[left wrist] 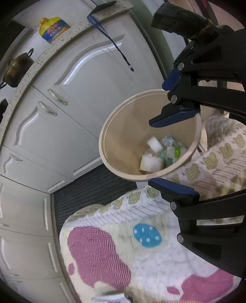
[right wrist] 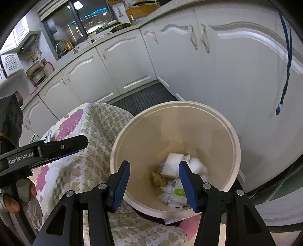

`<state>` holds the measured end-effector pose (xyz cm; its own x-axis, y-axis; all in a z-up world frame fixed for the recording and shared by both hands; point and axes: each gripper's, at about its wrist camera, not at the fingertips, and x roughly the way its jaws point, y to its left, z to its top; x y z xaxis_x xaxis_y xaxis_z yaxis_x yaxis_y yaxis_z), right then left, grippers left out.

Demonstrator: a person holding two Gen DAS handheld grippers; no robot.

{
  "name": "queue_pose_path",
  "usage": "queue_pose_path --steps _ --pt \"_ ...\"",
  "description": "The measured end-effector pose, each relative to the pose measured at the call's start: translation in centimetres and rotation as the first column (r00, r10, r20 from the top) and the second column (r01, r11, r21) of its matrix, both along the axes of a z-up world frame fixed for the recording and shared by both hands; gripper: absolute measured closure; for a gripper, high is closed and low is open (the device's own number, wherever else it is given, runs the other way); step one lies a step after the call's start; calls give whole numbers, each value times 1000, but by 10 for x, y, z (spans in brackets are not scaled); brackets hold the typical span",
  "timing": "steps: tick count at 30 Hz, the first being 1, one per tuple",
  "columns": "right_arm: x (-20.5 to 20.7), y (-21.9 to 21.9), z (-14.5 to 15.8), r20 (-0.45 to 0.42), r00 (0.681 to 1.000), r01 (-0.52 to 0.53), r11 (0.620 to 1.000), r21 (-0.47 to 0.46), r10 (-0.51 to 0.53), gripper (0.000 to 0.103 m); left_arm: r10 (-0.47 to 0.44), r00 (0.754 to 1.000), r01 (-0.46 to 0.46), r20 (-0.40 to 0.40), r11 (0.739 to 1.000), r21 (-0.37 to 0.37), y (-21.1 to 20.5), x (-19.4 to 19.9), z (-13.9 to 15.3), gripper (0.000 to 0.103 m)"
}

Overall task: Collect trash
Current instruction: 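Open both tools over the bin to drop the block and package, then move both open tools back toward the table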

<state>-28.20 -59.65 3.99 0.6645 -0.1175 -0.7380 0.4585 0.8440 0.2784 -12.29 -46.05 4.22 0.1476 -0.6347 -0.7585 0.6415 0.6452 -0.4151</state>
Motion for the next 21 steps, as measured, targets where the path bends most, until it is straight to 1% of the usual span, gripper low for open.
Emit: queue_pose_path --steps 4,11,13,21 --pt "4 6 3 3 1000 -9 1000 -8 9 51 14 999 -14 46 1000 8 13 -2 2 49" --pt "7 18 10 13 1000 -24 1000 -15 24 49 35 995 -37 90 999 20 37 -6 7 49" --pt "8 24 13 20 999 -34 999 -19 34 44 43 993 -45 107 999 18 46 -8 11 49" --pt "22 58 27 38 994 -98 995 -35 100 44 83 983 -89 161 996 30 86 -11 21 49"
